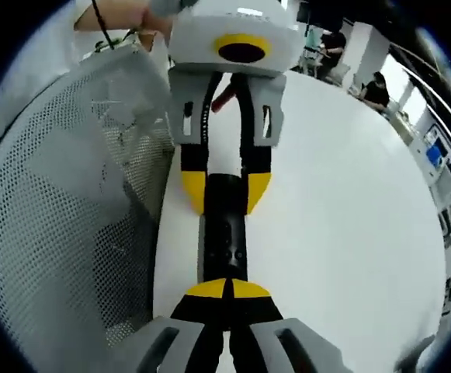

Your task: Press the specified remote control buttons in sequence, fully releasing each button before pressing the next.

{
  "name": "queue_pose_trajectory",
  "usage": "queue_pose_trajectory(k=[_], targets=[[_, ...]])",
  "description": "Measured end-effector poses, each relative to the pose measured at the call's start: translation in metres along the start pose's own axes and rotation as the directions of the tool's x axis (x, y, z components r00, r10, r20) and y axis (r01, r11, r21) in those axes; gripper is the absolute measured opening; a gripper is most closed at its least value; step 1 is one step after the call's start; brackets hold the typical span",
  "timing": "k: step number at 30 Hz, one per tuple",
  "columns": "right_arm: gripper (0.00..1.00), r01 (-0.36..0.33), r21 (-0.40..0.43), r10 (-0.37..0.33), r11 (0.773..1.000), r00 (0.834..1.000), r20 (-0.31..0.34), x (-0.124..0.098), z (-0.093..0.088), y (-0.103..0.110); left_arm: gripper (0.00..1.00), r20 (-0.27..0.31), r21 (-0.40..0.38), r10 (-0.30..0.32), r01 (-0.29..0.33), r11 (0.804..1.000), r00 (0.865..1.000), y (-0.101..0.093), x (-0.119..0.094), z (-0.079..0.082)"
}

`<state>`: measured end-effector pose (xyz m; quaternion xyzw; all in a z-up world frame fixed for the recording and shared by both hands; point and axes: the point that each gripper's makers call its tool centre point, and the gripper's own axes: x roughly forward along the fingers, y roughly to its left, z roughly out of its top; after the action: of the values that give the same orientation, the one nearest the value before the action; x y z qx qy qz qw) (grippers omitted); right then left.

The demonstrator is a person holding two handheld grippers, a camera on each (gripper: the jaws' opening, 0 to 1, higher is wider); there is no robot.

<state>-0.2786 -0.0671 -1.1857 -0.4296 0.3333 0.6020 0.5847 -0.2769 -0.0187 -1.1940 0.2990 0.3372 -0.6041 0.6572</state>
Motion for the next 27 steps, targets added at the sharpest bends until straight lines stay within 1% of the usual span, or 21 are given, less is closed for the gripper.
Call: queue_pose_trajectory(k=[1, 3, 5, 6, 10, 12, 13, 15, 16, 17, 19, 20, 21, 24, 25, 26, 27], targets=[[0.0, 0.004, 0.035, -0.003, 0.999, 1.0, -0.003, 0.002, 0.003, -0.002, 0.24, -0.001, 0.0, 0.0, 0.0, 1.0, 1.0, 0.0, 0.0, 0.0], [0.0, 0.016, 0.137, -0.014, 0.99, 1.0, -0.02, 0.002, 0.003, -0.004, 0.24, -0.001, 0.003, -0.001, 0.001, 1.0, 1.0, 0.0, 0.0, 0.0], [0.0, 0.026, 0.136, -0.025, 0.99, 1.0, -0.01, 0.002, 0.002, -0.005, 0.24, 0.0, 0.004, -0.003, 0.003, 1.0, 1.0, 0.0, 0.0, 0.0], [0.0, 0.035, 0.161, -0.036, 0.986, 0.999, 0.001, 0.002, 0.002, -0.005, 0.24, 0.001, 0.004, -0.004, 0.004, 1.0, 1.0, 0.0, 0.0, 0.0], [0.0, 0.047, 0.258, -0.074, 0.965, 0.992, 0.099, 0.0, 0.003, -0.006, 0.24, -0.001, 0.004, -0.003, 0.003, 1.0, 1.0, 0.0, 0.0, 0.0], [0.0, 0.038, 0.321, -0.096, 0.946, 0.981, 0.169, -0.002, 0.003, -0.006, 0.24, 0.0, 0.004, -0.003, 0.003, 1.0, 1.0, 0.0, 0.0, 0.0], [0.0, 0.035, 0.332, -0.099, 0.943, 0.979, 0.178, -0.002, 0.003, -0.006, 0.24, 0.001, 0.005, -0.003, 0.003, 1.0, 1.0, 0.0, 0.0, 0.0], [0.0, 0.004, 0.395, -0.094, 0.919, 0.974, 0.208, -0.004, 0.003, -0.002, 0.24, 0.001, 0.009, -0.004, 0.004, 1.0, 1.0, 0.0, 0.0, 0.0], [0.0, -0.041, 0.419, -0.069, 0.907, 0.967, 0.245, -0.004, 0.009, 0.005, 0.24, -0.001, 0.008, -0.004, 0.004, 1.0, 1.0, 0.0, 0.0, 0.0], [0.0, -0.057, 0.435, -0.069, 0.899, 0.961, 0.268, -0.004, 0.012, 0.007, 0.24, -0.002, 0.009, -0.004, 0.004, 1.0, 1.0, 0.0, 0.0, 0.0], [0.0, -0.033, 0.427, -0.09, 0.904, 0.96, 0.266, -0.005, 0.014, 0.004, 0.24, 0.0, 0.008, -0.004, 0.004, 1.0, 1.0, 0.0, 0.0, 0.0], [0.0, -0.001, 0.403, -0.112, 0.915, 0.96, 0.256, -0.005, 0.016, 0.0, 0.24, 0.002, 0.006, -0.003, 0.003, 1.0, 1.0, 0.0, 0.0, 0.0], [0.0, 0.015, 0.387, -0.118, 0.922, 0.963, 0.243, -0.005, 0.015, -0.002, 0.24, 0.002, 0.006, -0.003, 0.003, 1.0, 1.0, 0.0, 0.0, 0.0], [0.0, 0.013, 0.368, -0.101, 0.93, 0.97, 0.22, 0.0, 0.016, -0.004, 0.24, 0.002, 0.007, -0.004, 0.004, 1.0, 1.0, 0.0, 0.001, 0.0], [0.0, 0.006, 0.345, -0.08, 0.939, 0.977, 0.2, 0.003, 0.014, -0.001, 0.24, 0.002, 0.007, -0.004, 0.004, 1.0, 1.0, 0.0, 0.0, 0.0], [0.0, 0.03, 0.32, -0.093, 0.947, 0.979, 0.183, 0.002, 0.013, -0.003, 0.24, 0.002, 0.006, -0.003, 0.003, 1.0, 1.0, 0.0, 0.001, 0.0], [0.0, 0.026, 0.286, -0.076, 0.958, 0.983, 0.166, 0.001, 0.013, -0.001, 0.24, 0.002, 0.005, -0.003, 0.003, 1.0, 1.0, 0.0, 0.001, 0.0]])
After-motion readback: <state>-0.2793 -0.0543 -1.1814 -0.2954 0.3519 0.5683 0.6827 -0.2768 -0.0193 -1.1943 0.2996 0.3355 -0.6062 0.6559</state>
